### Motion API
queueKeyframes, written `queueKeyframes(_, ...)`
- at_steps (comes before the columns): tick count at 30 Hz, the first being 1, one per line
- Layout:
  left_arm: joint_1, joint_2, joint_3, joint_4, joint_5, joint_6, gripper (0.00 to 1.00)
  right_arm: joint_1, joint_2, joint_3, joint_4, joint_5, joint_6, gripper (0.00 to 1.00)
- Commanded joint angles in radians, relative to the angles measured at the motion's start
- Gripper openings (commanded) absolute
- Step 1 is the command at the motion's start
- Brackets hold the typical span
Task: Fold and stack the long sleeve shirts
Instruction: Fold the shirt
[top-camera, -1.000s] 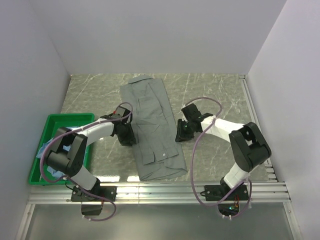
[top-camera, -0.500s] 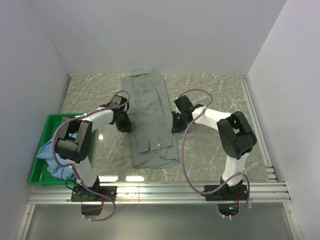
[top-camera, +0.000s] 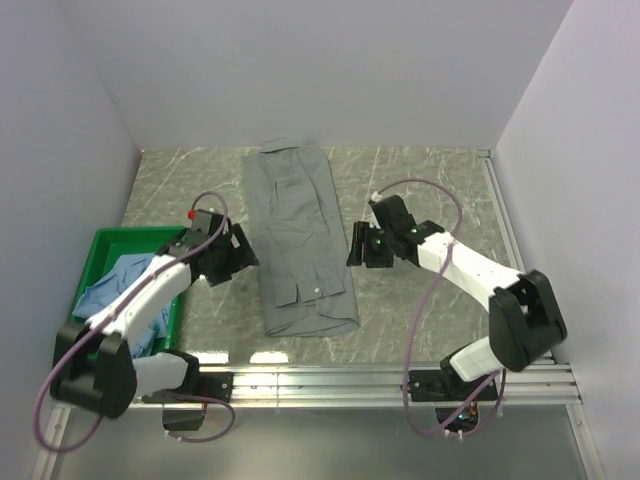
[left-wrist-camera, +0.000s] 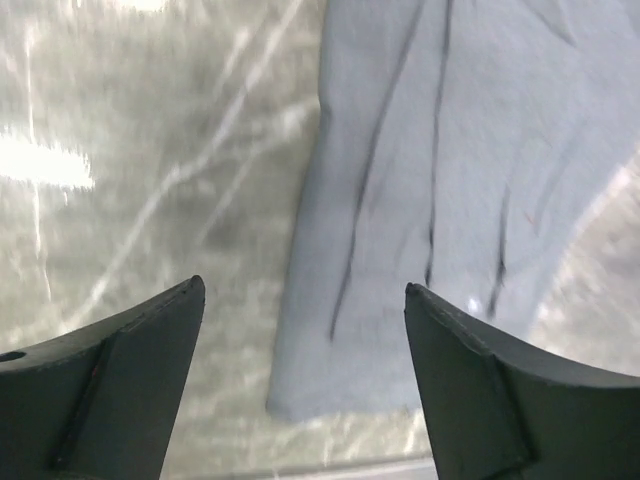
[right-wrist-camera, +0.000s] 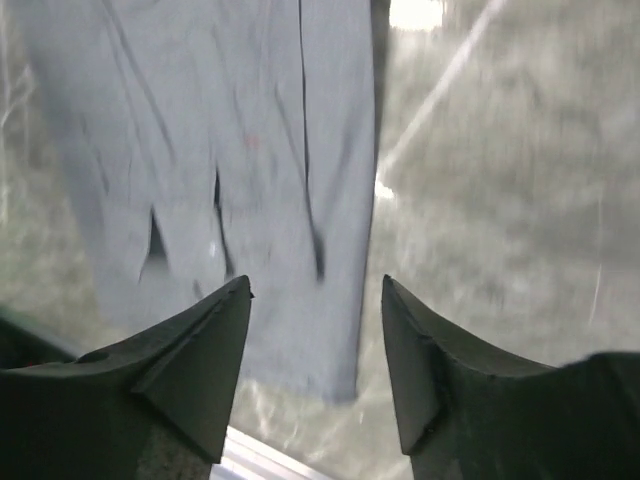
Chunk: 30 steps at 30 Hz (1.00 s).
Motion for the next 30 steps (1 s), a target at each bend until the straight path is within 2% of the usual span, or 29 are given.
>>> queueKeyframes(1,0.002,-0.087,-0.082,-0.087,0.081,-0.048,0.85,0.001,-0.074,-0.060,-0.055,-0.045,0.049,0.63)
queueKeyframes(3,-0.003,-0.120,-0.130,-0.099,0.155,-0.066,0.84,0.001,-0.097,-0.092,-0.077,-0.081,0.057,0.64)
queueKeyframes(10,-0.018,-0.141,-0.194,-0.107,0.223,-0.066,0.79,0.001,-0.093,-0.181,-0.086,-0.152,0.065,0.64)
queueKeyframes(14,-0.035,-0.084,-0.214,-0.062,0.256,-0.049,0.79,0.009,-0.056,-0.189,-0.086,-0.163,0.052,0.64)
queueKeyframes(18,-0.096,0.000,-0.230,-0.001,0.256,-0.065,0.80,0.029,-0.002,-0.186,-0.064,-0.169,0.061,0.64)
queueKeyframes(22,-0.149,0.054,-0.247,0.039,0.259,-0.089,0.75,0.064,0.049,-0.174,-0.047,-0.171,0.065,0.60)
queueKeyframes(30,-0.167,0.119,-0.267,0.074,0.272,-0.100,0.68,0.112,0.107,-0.164,-0.029,-0.168,0.075,0.56)
